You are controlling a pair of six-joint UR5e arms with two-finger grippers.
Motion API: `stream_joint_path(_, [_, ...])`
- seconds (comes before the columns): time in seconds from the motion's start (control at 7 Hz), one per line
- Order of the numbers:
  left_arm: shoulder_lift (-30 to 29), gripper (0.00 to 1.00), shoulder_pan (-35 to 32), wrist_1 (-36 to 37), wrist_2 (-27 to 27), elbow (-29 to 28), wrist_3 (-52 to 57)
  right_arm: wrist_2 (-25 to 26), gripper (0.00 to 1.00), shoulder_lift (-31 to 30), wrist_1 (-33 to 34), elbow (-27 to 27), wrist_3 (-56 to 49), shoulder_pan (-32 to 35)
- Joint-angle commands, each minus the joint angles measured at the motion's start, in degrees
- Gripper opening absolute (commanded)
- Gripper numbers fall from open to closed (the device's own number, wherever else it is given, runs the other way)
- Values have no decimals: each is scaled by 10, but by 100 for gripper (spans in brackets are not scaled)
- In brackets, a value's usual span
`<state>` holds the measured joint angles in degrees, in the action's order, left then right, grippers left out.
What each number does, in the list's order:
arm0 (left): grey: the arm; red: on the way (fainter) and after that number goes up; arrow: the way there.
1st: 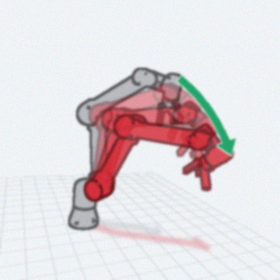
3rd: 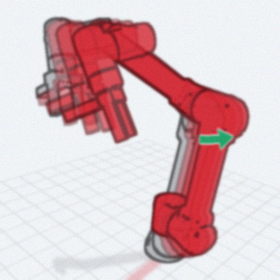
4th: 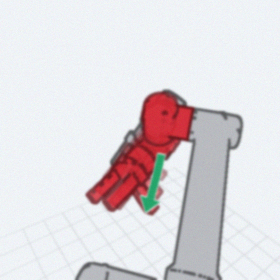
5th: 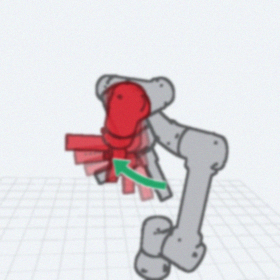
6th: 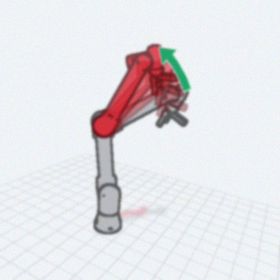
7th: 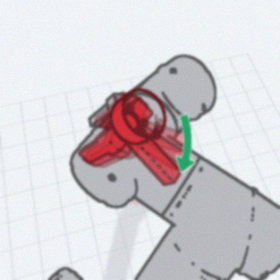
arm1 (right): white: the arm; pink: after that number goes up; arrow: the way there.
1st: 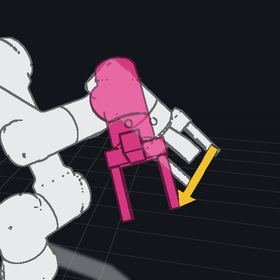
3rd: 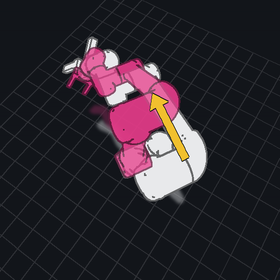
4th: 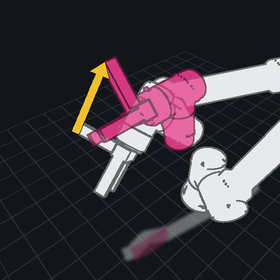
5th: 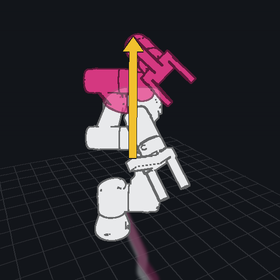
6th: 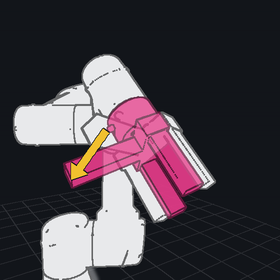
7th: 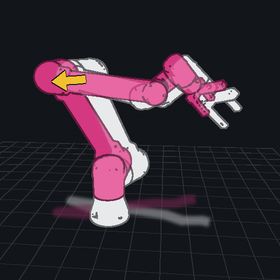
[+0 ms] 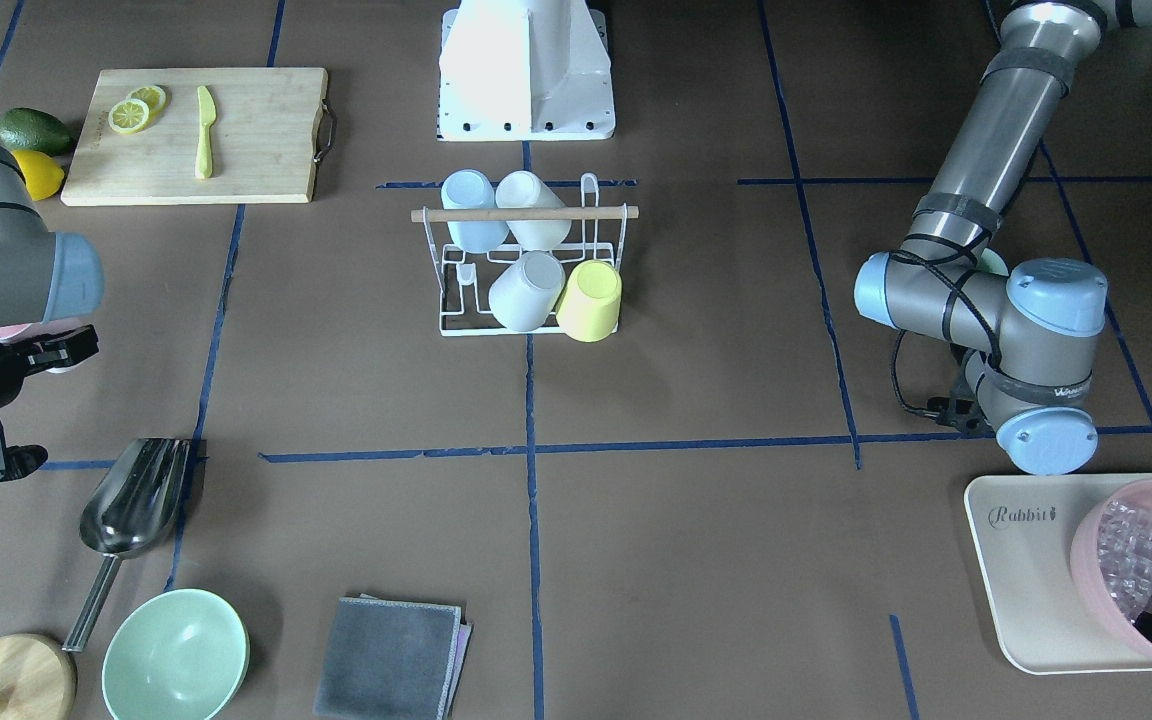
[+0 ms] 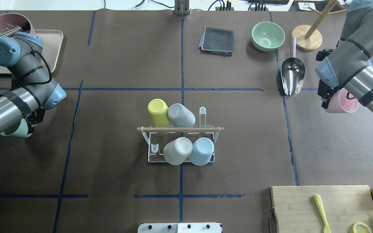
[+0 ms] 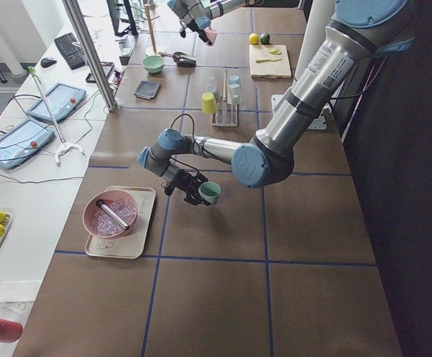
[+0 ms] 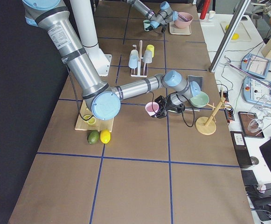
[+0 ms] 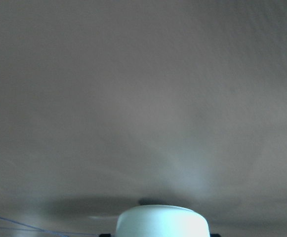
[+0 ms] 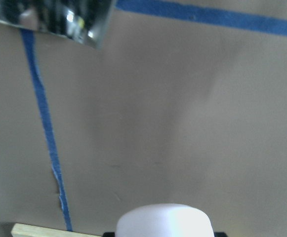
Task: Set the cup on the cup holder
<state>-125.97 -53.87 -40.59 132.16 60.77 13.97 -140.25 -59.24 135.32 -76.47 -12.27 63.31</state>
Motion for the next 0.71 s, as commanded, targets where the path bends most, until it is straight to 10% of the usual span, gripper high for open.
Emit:
stream_joint_path(0.0, [-9,8,-12,25,-1,55,1,-5,0,7,-29,-65,4,21])
stream_joint_path(0.57, [-13,8,-48,-149,-38,212,-3,23,0,-5,-124,-148,-6,32])
